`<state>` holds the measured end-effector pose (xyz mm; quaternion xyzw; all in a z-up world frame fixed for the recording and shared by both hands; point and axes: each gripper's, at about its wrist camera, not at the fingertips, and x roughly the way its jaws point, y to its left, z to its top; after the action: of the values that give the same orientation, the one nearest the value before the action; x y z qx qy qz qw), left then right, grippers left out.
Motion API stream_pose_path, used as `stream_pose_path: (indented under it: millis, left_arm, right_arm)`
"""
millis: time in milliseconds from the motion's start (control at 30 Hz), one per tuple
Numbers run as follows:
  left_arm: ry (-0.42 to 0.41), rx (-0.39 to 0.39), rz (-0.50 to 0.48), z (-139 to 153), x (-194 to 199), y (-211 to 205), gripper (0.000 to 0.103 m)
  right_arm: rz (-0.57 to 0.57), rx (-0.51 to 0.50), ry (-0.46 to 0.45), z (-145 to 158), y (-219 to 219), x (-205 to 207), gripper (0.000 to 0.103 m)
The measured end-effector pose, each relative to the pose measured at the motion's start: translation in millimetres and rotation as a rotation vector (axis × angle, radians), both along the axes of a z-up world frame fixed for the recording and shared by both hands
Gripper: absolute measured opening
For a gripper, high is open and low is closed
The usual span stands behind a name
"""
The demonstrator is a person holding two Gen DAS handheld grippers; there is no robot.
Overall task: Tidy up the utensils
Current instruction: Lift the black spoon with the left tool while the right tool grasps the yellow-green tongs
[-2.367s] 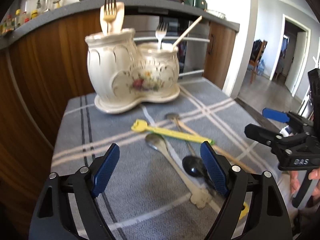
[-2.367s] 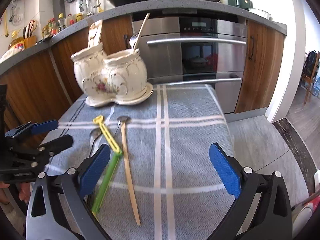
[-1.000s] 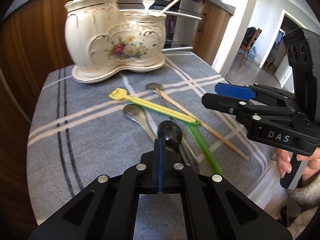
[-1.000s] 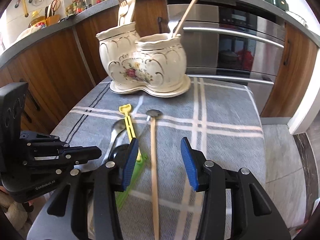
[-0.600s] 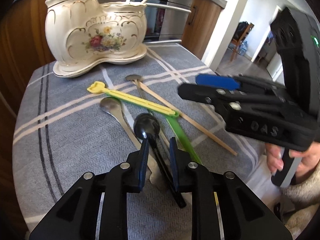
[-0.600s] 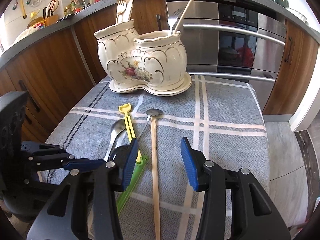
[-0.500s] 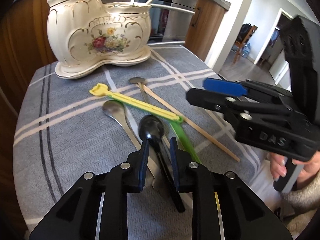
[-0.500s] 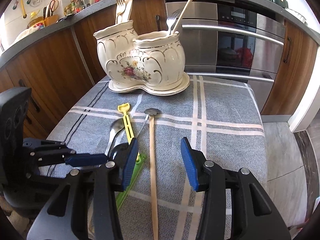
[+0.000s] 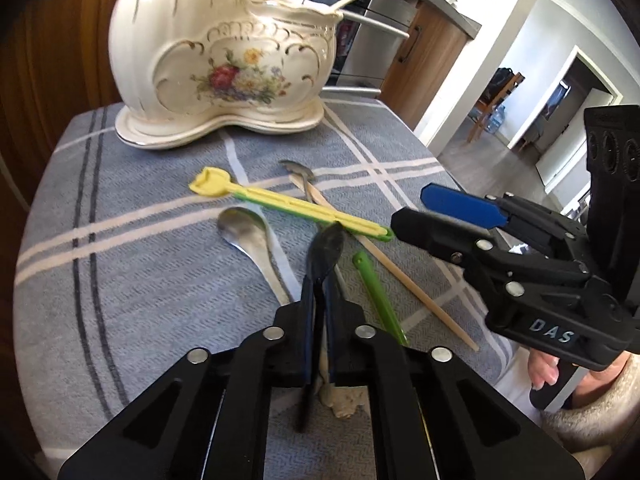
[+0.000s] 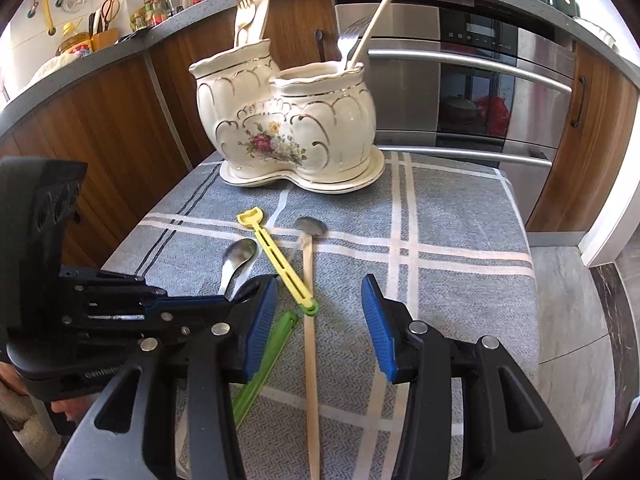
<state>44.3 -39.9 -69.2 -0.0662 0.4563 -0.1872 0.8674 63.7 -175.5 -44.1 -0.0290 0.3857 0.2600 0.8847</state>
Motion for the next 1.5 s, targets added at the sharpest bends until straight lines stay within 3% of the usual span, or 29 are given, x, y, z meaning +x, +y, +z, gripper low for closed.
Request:
stream_pose_path:
  millis: [167,567,833,933,1067,1267,1333,1500]
  left_arm:
    - [-0.023,0.027,0.029,4.4,-1.1,18.4,0.004]
    - [-0.089,0.047,0.115,24.8,-2.5,63.0,0.004]
    - [-0.108,0.046,0.139,36.6,1.9,78.0,0.004]
    - [-0.122,0.052,0.134,38.9,3.6,76.6,0.004]
    - [-0.132,0.045,0.131,41.3,2.5,77.5,0.004]
    - [-0.152,0.030,0.135,47.4,1.8,78.8,0.004]
    - [-0.163,0.021,0.134,52.3,0.4,79.7,0.004]
    - [-0.193,0.011,0.134,63.4,-1.9,80.7,0.004]
  right_arm:
    - [0.045,-0.037,-0.004,-1.3,14.5,2.9,0.034]
    - [0.184,-0.161,-0.024,-0.4,78.9,26.9,0.033]
    - [0.213,-0.248,0.018,-16.5,109.6,48.4,0.020]
    - [0.221,-0.231,0.040,-19.7,110.2,53.8,0.012]
    - [0.239,-0.210,0.054,-19.8,106.8,55.5,0.009]
    - [0.226,-0.127,0.006,-2.1,91.5,42.4,0.009]
    - [0.228,-0.099,-0.016,5.5,86.2,36.7,0.000]
    - [0.211,-0.056,-0.044,17.8,69.4,30.6,0.000]
